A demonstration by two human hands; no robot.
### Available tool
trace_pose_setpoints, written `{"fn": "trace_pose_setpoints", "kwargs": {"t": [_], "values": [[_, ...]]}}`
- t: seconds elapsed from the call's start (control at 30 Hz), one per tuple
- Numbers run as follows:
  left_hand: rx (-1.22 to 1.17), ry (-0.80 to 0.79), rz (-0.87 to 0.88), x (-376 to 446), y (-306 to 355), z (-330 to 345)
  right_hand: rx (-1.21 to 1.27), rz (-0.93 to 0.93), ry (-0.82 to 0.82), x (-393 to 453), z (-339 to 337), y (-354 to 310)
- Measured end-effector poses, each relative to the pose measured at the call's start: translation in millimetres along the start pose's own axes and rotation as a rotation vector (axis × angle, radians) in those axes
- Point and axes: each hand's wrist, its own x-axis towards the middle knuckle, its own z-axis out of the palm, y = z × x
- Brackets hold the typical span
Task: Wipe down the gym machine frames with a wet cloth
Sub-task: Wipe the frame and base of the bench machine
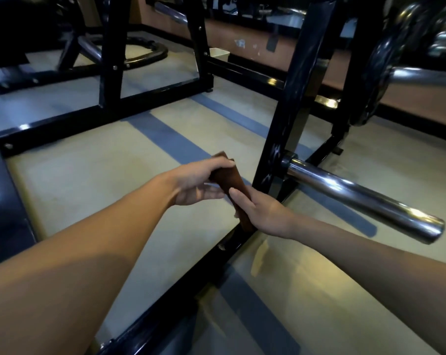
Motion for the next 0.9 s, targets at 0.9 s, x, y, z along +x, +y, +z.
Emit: {"fn": "trace_pose_setpoints", "kwargs": {"t": [0.9], "values": [[0.069,0.133,0.016,13.2,4.2,22.2,-0.802,0.131,-0.242,36.1,-65.8,-33.0]]}}
